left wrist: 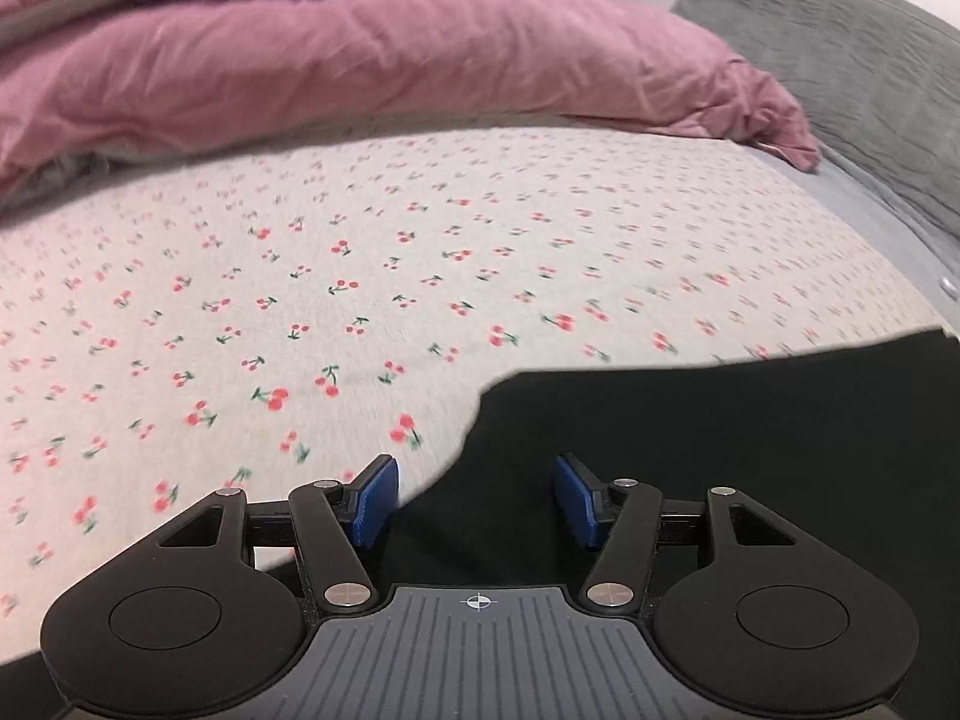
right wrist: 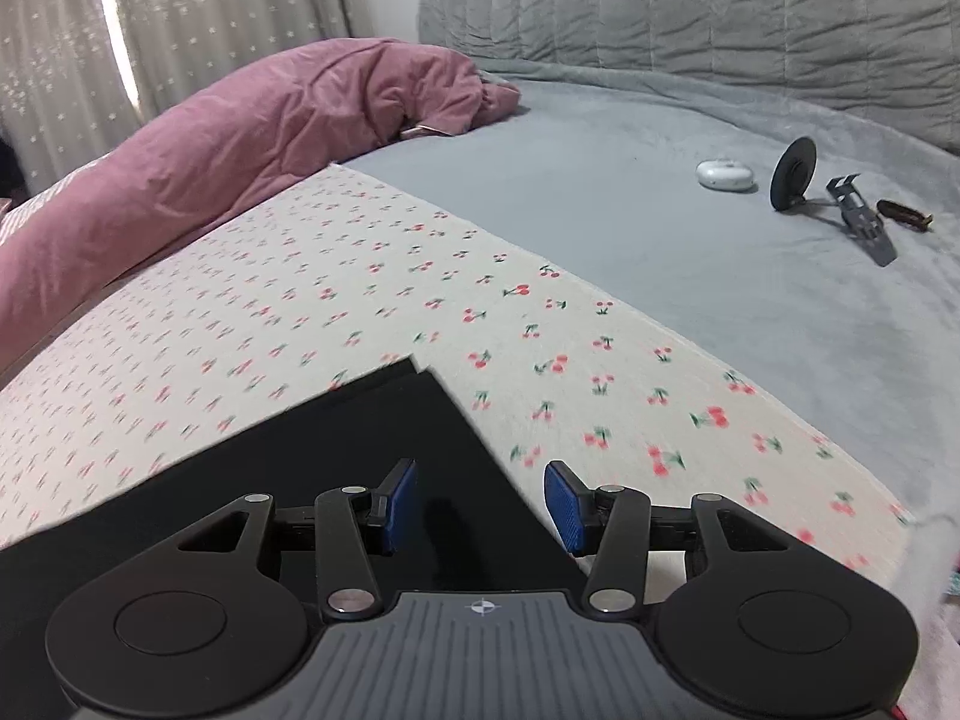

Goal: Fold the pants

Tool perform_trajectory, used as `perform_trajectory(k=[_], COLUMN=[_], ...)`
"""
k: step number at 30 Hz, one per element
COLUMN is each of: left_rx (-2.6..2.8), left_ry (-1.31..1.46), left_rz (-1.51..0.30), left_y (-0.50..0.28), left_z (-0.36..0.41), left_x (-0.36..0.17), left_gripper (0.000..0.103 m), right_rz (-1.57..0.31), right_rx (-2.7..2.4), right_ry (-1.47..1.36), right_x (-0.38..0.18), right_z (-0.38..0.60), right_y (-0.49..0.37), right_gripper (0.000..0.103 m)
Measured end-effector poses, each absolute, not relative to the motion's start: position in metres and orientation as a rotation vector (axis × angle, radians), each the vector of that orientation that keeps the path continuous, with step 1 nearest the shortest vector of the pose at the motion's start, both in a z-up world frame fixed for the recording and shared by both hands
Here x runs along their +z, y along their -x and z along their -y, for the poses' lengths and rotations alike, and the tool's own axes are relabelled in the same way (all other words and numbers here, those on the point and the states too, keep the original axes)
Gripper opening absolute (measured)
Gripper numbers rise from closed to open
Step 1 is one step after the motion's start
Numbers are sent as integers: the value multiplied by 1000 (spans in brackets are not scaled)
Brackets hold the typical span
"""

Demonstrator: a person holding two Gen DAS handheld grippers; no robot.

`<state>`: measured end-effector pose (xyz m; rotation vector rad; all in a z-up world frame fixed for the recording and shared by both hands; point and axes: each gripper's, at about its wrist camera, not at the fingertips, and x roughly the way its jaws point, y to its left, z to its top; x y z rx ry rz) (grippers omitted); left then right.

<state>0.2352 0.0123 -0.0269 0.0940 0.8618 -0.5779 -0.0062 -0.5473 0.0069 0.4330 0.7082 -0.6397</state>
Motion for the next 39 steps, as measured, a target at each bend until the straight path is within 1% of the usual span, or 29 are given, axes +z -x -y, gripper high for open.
perform_trajectory(k=[2,3,4,5,6,7,8,10,15,18,20,21,23,24,26,27,28,29,31,32,33,34,36,39], left_rx=[-585,-594,-609,-636,-648,-641,-639,-638,-651,-632,-623,-609,-569,-551,-521,-502,-480,-470,-501,-533,-571,-610,-682,-755], left_ry=[-53,-28,-7,28,61,70,63,62,165,179,182,175,120,96,72,50,19,-20,-68,-80,-84,-86,-84,-100], left_rz=[-884,-886,-889,-898,-911,-912,-896,-846,-726,-676,-685,-699,-711,-708,-688,-667,-639,-605,-550,-534,-530,-533,-555,-616], left_y=[-250,-255,-259,-262,-265,-264,-262,-253,-233,-229,-232,-234,-237,-238,-233,-227,-220,-211,-193,-183,-175,-167,-154,-142], left_z=[-11,-11,-9,-9,-8,-7,-6,-7,-26,-28,-25,-23,-13,-10,-7,-6,-4,0,6,11,17,23,39,56], left_x=[-33,-35,-35,-36,-38,-39,-39,-39,-35,-35,-38,-41,-49,-52,-48,-41,-34,-26,-13,-8,-5,-4,-8,-28], left_gripper=[51,45,29,20,11,7,6,2,0,0,0,0,4,10,12,14,22,27,42,46,52,55,56,57], right_rz=[-695,-686,-669,-653,-638,-630,-631,-616,-470,-455,-480,-506,-581,-591,-568,-561,-558,-551,-564,-578,-587,-601,-649,-743], right_rx=[-633,-625,-617,-606,-588,-565,-549,-556,-537,-545,-569,-582,-607,-630,-665,-676,-670,-656,-593,-536,-471,-397,-235,-52], right_ry=[-473,-494,-516,-530,-540,-547,-552,-522,-502,-475,-439,-423,-399,-392,-413,-416,-394,-354,-261,-226,-205,-185,-133,-37], right_x=[1,-2,-4,-6,-8,-9,-11,-12,0,3,2,-2,-13,-17,-12,-6,0,7,20,26,29,31,27,10], right_z=[557,561,564,566,566,567,567,564,557,557,556,557,559,560,559,556,549,540,516,502,489,475,447,416], right_y=[-3,-5,-8,-9,-10,-12,-14,-14,-2,-8,-17,-22,-35,-36,-29,-26,-23,-22,-23,-23,-24,-25,-28,-30], right_gripper=[47,47,47,46,37,15,8,2,1,1,1,1,1,2,14,23,39,44,46,47,48,50,53,53])
